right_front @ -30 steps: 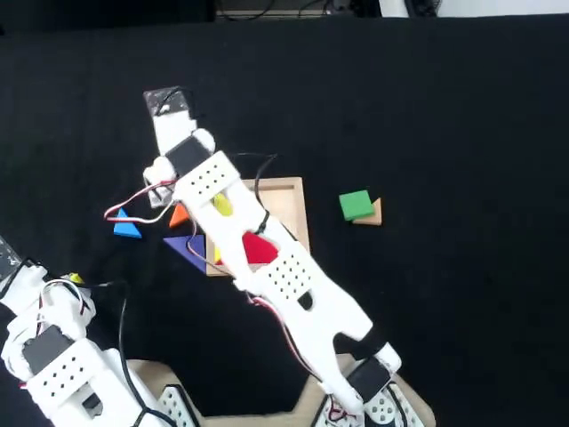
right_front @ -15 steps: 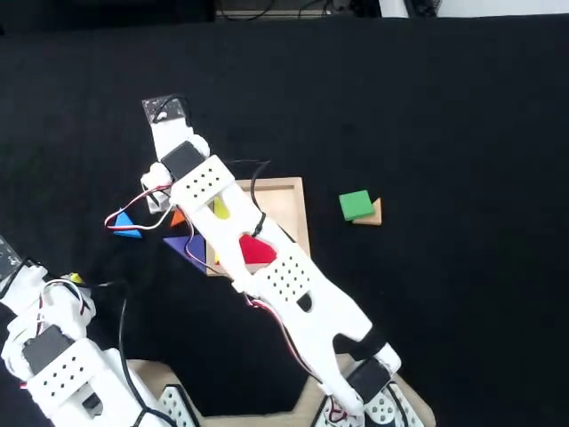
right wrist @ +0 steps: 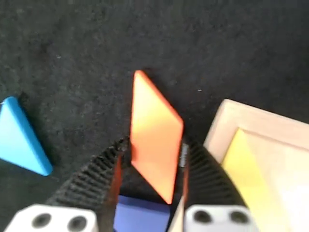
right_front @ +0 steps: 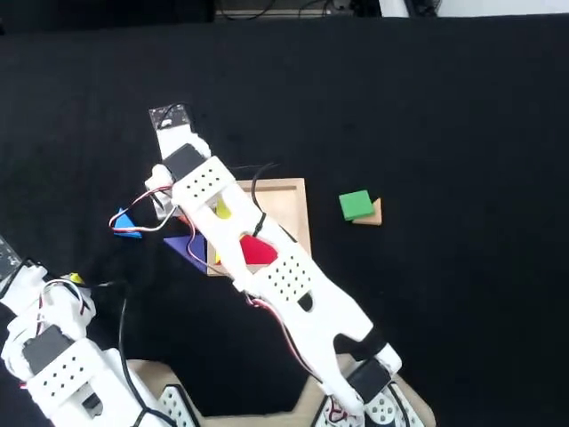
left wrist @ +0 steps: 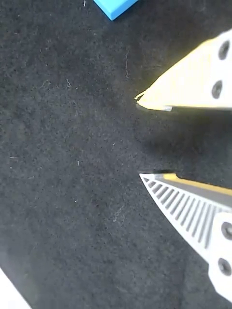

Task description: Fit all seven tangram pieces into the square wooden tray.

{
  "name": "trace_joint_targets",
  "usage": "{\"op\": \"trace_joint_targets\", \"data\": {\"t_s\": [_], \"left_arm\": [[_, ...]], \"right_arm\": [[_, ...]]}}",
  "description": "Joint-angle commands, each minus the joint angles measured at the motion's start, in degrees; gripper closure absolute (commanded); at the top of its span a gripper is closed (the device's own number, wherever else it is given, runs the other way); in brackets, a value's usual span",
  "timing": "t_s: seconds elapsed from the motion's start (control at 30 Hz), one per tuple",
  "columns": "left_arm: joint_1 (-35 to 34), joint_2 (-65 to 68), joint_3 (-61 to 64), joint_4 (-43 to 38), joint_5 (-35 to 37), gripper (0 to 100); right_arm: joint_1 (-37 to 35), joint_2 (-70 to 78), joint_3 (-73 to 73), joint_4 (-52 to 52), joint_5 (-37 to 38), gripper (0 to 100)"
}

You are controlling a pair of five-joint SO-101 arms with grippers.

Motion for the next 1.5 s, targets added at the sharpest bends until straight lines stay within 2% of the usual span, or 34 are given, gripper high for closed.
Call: {"op": "trace_joint_targets", "data": {"t_s": [0.0,0.3,0.6,0.73,0.93,1.07,1.27,1.4,1.47], "left_arm": [[0.6,-0.5,-0.1,-0.4,-0.1,78],[0.6,-0.8,0.2,-0.5,-0.2,78],[0.6,-0.8,0.2,-0.5,-0.2,78],[0.6,-0.8,0.2,-0.5,-0.2,78],[0.6,-0.8,0.2,-0.6,-0.2,78],[0.6,-0.8,0.2,-0.5,-0.4,78],[0.6,-0.8,0.2,-0.5,-0.4,78],[0.6,-0.8,0.2,-0.4,-0.4,78],[0.6,-0.8,0.2,-0.4,-0.4,78]], "right_arm": [[-0.3,-0.3,-0.6,-0.4,2.8,96.9],[-0.3,0.0,-6.4,-0.3,4.8,98.8],[0.9,-0.7,-20.8,4.3,11.6,98.7],[3.3,-8.0,-18.2,8.8,13.5,98.7],[9.2,-22.5,-15.9,9.1,16.8,98.7],[10.7,-36.3,-3.3,9.1,17.5,98.7],[10.9,-59.6,28.7,9.0,17.5,98.7],[16.0,-70.4,45.9,7.1,18.0,98.7],[20.3,-73.0,53.4,4.4,21.1,98.7]]}}
